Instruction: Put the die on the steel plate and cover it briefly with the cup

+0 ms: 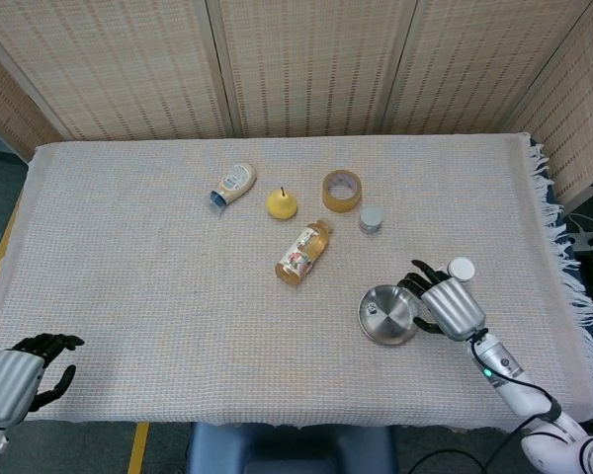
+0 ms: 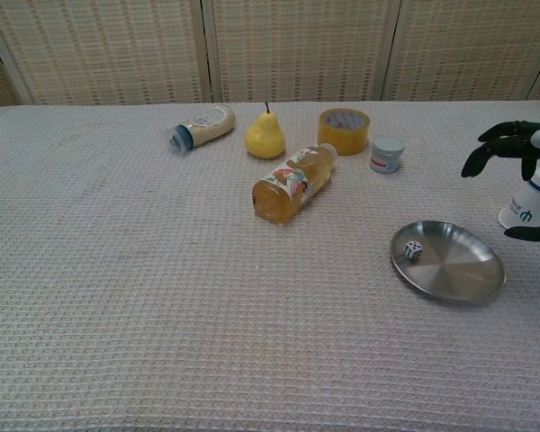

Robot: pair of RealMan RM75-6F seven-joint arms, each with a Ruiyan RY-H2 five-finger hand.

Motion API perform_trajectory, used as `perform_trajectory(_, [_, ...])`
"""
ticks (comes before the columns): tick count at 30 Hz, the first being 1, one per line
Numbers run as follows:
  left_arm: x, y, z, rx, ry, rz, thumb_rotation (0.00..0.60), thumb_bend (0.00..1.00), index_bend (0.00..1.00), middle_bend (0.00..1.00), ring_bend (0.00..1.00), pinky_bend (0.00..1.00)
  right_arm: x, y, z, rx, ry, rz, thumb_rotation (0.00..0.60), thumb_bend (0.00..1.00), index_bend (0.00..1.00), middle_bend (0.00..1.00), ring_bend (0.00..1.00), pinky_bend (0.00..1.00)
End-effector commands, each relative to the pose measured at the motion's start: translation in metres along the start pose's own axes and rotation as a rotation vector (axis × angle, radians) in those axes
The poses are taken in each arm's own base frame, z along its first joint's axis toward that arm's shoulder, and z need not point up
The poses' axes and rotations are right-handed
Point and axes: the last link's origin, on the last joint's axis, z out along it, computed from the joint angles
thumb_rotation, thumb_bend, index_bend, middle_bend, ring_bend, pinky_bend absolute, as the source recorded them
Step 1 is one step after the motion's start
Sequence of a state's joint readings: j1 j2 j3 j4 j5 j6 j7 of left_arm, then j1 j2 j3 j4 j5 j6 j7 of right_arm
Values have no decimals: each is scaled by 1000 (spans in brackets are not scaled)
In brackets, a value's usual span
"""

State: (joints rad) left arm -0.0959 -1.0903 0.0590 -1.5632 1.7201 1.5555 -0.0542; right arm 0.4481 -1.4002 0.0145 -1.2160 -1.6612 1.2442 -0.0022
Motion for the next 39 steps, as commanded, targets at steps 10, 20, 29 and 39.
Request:
perform_trajectory(10, [0,0,0,1,-1,-1,600,434,356,421,388,490,8,41,-6,-153,45,-152,600,90,235,195,21,277])
perform_trajectory(20, [-1,0,0,4,-2,-2,600,433,356,429,395,490,-10,60,3,-170,21,-99,600,92,298,195,28,295])
perform_trajectory(29, [-1,0,0,4,-4,-2,600,433,356,429,395,490,-30,69,18,-208,-41,-72,600,167,305,195,49,372])
perform_trajectory(39, [-1,-1,1,5,-2,-1,600,433,356,428,395,490,-43,72,28,-235,-52,-53,600,192,365,305,151,509])
